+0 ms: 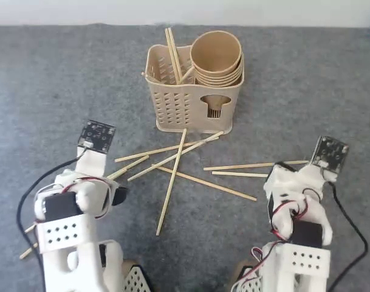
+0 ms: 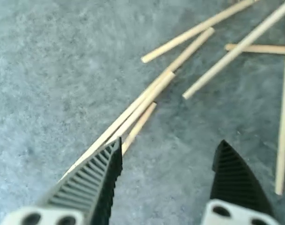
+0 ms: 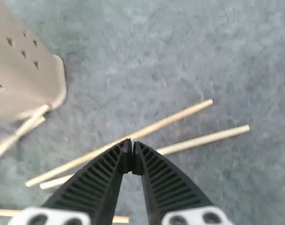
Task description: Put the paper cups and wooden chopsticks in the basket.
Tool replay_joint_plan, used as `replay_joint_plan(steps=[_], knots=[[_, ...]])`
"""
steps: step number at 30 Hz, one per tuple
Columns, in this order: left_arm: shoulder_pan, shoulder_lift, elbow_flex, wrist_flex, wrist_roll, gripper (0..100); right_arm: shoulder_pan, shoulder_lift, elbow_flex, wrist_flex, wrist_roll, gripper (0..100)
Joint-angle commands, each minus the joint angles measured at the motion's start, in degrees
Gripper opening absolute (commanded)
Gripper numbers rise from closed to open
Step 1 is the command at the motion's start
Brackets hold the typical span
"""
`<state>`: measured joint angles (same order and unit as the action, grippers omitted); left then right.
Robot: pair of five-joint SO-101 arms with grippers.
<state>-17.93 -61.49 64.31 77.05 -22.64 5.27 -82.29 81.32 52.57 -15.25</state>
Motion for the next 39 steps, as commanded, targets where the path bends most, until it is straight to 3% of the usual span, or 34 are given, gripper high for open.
replay_joint_plan(steps=[1,7,22,31,39], knots=[[4.9,0.1,-2.8,1.7,-0.5,30,0.7,-4.7,4.7,-1.7,1.1,0.8],[7.6,11.9,-4.9,-3.5,-0.4,30,1.5,-8.9,8.4,-1.5,4.3,0.8],[10.5,53.9,-26.2,-12.0,-2.9,30,2.9,-19.2,13.0,-1.5,4.6,0.8],[20.1,57.5,-30.0,-13.6,-3.0,30,2.9,-21.7,14.4,-1.5,5.1,0.8],[20.9,60.0,-29.9,-18.1,-9.4,30,2.9,-21.7,14.6,-1.5,7.5,0.8]])
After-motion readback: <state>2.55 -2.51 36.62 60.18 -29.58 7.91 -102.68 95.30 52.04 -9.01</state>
